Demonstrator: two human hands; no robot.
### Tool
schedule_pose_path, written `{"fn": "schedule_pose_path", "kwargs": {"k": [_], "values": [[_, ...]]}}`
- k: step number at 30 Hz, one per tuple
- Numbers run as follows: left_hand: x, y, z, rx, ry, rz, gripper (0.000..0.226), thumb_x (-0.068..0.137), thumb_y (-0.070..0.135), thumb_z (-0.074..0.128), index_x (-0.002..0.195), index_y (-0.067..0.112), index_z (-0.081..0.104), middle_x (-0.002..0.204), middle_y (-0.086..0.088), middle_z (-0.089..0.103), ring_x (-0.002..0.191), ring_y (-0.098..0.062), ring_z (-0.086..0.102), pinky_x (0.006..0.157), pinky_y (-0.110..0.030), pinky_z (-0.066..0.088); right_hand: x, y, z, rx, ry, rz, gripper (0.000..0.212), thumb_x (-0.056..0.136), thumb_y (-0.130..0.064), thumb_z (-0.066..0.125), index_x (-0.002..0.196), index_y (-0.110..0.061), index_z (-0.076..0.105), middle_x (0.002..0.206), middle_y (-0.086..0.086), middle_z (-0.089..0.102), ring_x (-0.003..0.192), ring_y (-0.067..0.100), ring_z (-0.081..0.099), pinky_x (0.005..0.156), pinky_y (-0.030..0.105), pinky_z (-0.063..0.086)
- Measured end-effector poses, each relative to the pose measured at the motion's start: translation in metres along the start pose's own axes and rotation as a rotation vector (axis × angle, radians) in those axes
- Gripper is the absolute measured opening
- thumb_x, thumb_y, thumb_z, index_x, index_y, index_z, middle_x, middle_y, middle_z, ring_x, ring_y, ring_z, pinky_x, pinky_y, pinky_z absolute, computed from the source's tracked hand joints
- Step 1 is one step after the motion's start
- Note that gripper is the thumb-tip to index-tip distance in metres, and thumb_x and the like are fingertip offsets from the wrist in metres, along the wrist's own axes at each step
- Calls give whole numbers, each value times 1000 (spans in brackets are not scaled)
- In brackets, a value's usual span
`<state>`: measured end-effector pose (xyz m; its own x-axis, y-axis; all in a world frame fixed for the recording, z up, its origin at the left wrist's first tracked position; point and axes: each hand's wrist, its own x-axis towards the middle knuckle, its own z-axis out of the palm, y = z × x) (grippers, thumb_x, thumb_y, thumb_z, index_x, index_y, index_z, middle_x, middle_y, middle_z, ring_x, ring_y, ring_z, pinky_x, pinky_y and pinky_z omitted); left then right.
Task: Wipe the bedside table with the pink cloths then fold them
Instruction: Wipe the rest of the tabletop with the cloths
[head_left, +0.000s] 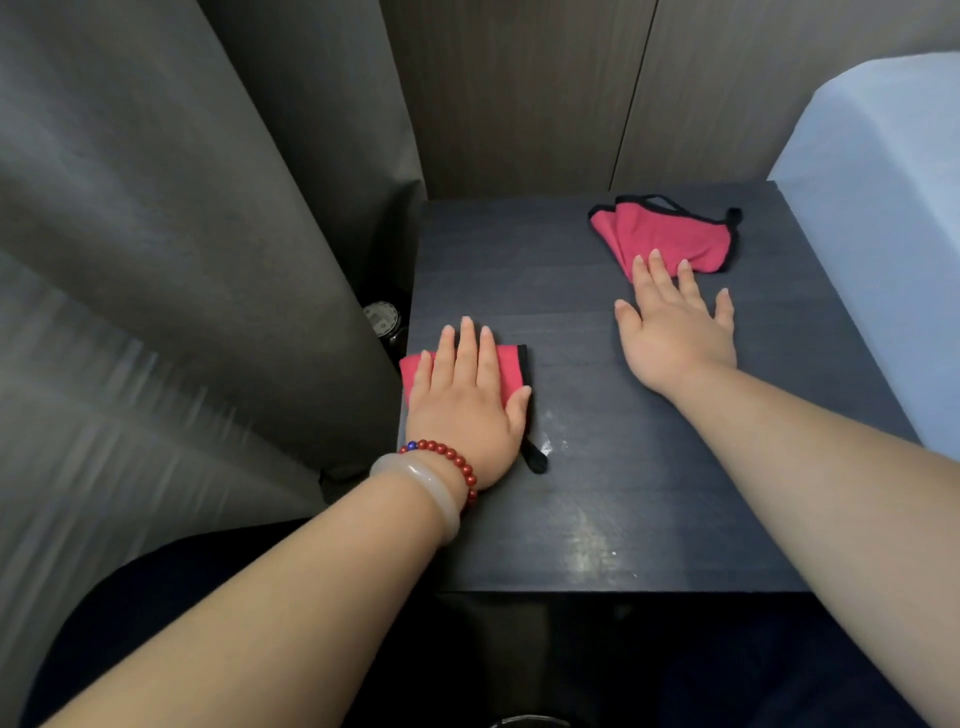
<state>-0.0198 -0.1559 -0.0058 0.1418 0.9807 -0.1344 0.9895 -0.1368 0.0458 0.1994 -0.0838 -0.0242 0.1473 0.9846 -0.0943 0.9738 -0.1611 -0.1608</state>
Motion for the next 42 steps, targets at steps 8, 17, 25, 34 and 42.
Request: {"fn": "schedule_pose_path", "kwargs": {"k": [8,17,25,34,42], "values": [[1,-21,1,-14,-47,54,69,99,53,14,154,14,-3,162,-5,-9,148,-21,-8,120,-40,1,-1,1,-1,-1,-6,-5,58,97,-48,13,152,-33,-1,160,-15,-7,147,14,-7,117,54,-2],[-3,-12,2,-7,-41,33,69,98,54,12,154,17,-5,162,-3,-11,148,-21,-11,119,-41,-1,3,0,-1,-15,-10,-1,59,97,-49,14,152,-32,-1,160,-14,-7,148,15,-6,117,55,-3],[-92,-20,16,19,15,248,72,96,54,15,154,12,13,162,-7,6,149,-24,2,119,-41,5,1,2,-2,-12,-34,-6,59,97,-48,15,152,-31,-1,160,-14,-7,148,16,-6,116,55,-3],[-68,2,20,20,15,131,72,96,54,14,154,13,4,162,-8,-2,149,-24,-4,120,-44,5,-2,2,-3,-17,-38,-17,60,97,-47,18,152,-30,0,160,-12,-6,148,17,-5,116,55,-2],[-65,24,20,-14,27,244,71,96,54,20,154,13,12,162,-7,7,149,-25,3,119,-47,11,-2,1,-1,-27,-29,-14,60,97,-47,17,152,-30,-1,160,-12,-7,148,17,-5,117,54,-2]]}}
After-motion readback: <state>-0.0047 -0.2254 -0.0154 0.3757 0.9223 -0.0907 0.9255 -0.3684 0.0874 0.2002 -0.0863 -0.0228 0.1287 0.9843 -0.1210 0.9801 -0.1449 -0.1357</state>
